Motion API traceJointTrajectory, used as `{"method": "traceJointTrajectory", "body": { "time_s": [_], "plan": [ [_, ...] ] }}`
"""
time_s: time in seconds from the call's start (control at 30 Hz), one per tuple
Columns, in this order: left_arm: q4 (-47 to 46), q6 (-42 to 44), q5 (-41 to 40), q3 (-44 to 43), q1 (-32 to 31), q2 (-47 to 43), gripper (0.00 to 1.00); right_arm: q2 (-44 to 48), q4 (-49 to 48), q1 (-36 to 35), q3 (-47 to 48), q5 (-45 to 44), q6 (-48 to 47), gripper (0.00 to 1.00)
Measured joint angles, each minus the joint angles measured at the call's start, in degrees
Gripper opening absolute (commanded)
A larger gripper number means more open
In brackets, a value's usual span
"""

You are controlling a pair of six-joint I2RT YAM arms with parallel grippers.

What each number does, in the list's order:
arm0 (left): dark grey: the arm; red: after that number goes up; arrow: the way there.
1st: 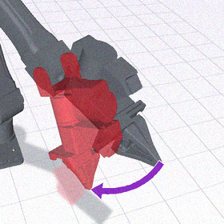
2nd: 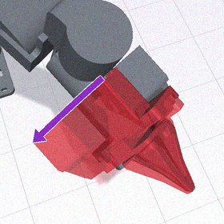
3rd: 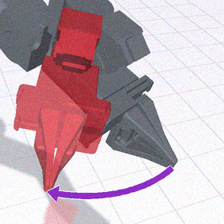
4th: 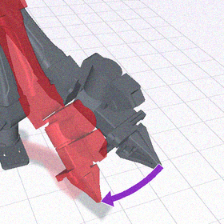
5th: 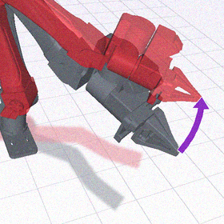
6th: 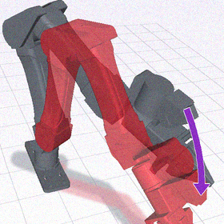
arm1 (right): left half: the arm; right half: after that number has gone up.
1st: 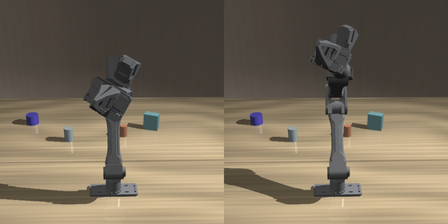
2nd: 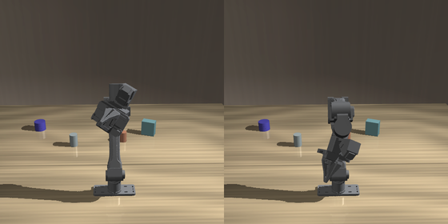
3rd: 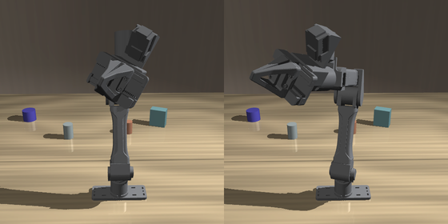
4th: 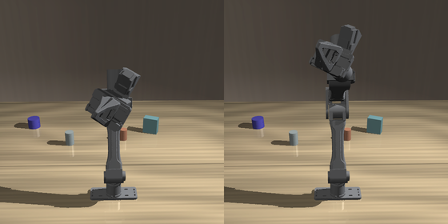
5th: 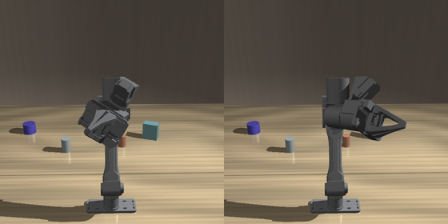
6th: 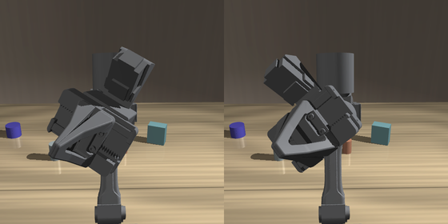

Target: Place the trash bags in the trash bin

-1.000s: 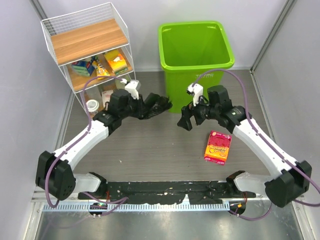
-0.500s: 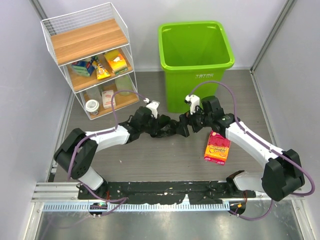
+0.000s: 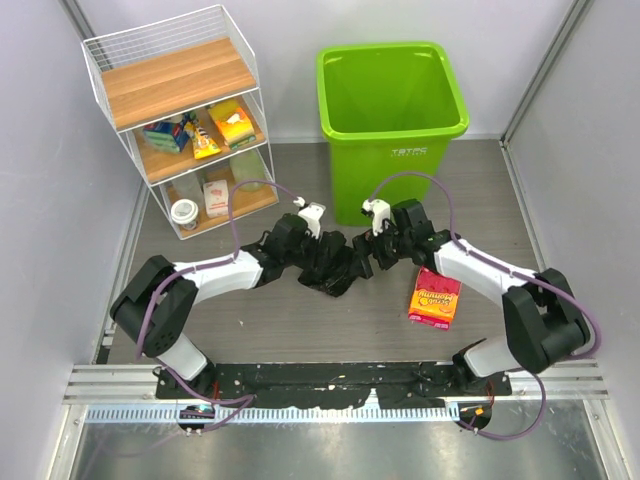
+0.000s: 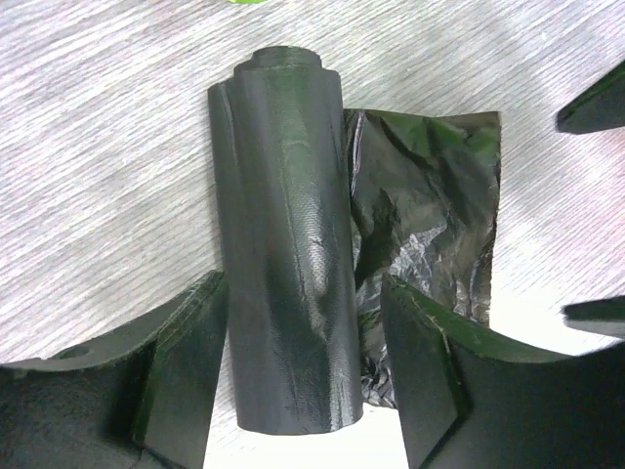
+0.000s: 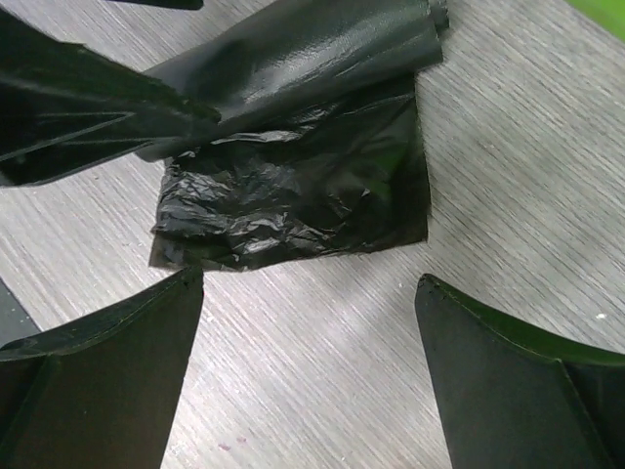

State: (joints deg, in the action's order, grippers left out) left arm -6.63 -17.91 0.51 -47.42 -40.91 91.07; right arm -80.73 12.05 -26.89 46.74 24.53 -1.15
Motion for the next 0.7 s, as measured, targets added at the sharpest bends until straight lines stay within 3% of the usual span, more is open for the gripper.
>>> {"method": "traceJointTrajectory", "body": {
  "time_s": [0.2, 0.53, 0.67, 0.7],
  "plan": [
    [0.00, 1.20, 0.81, 0.00, -0.02, -0.04, 0.83, -4.74, -3.45, -0.81, -0.15, -0.37, 0.02, 0.93],
    [0.33, 5.16, 0.63, 0.00, -0.02, -3.32, 0.84, -11.89, -7.45, -3.56, -0.13, -3.52, -0.46, 0.89],
    [1.40, 7.30, 0.61, -0.02, 0.11, -4.07, 0.83, -14.71, -8.81, -3.63, 2.34, -4.44, -1.14, 0.79],
    [1.73, 7.76, 0.59, -0.02, 0.28, -4.15, 0.83, -15.39, -9.11, -3.63, 2.89, -4.76, -1.20, 0.69]
  ]
}}
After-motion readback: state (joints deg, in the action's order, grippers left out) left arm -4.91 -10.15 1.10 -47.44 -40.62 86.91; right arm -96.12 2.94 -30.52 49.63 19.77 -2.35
